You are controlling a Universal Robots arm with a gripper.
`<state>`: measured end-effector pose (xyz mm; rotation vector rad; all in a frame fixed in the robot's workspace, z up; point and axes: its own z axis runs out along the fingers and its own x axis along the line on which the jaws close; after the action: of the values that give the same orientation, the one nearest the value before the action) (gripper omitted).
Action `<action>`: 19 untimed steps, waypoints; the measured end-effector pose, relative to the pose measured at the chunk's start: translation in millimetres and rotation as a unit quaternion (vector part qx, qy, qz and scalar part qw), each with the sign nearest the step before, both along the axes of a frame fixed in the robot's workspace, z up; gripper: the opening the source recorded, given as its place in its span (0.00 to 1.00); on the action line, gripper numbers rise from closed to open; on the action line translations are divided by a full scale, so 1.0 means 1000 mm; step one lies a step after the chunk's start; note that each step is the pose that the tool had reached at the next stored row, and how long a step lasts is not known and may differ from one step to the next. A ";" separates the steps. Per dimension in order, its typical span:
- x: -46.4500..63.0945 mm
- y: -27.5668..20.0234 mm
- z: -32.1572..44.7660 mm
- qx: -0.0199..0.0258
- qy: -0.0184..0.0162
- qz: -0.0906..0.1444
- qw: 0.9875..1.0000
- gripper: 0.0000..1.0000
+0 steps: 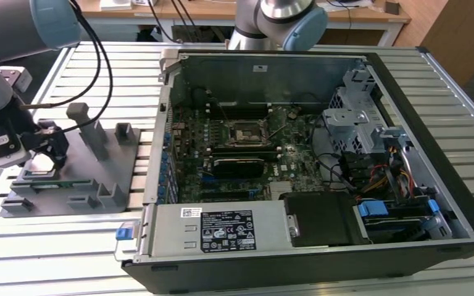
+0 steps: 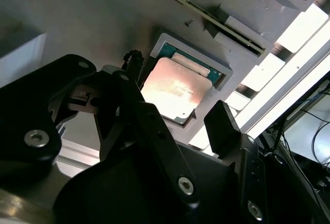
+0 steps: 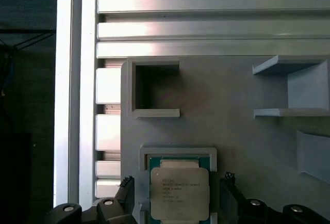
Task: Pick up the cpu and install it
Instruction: 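Pick up the cpu and move it towards the insertion slot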
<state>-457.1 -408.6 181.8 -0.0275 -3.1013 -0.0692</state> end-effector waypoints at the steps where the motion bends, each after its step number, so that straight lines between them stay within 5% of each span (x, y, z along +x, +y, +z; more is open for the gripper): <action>1: 0.000 0.0004 -0.0003 0.000 -0.002 0.000 1.000 0.75; 3: 0.000 0.0008 -0.0005 0.000 -0.005 0.000 1.000 0.75; 19: -0.004 0.0016 0.0004 -0.001 -0.009 0.000 1.000 0.67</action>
<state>-460.9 -407.0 182.3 -0.0271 -3.1185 -0.0665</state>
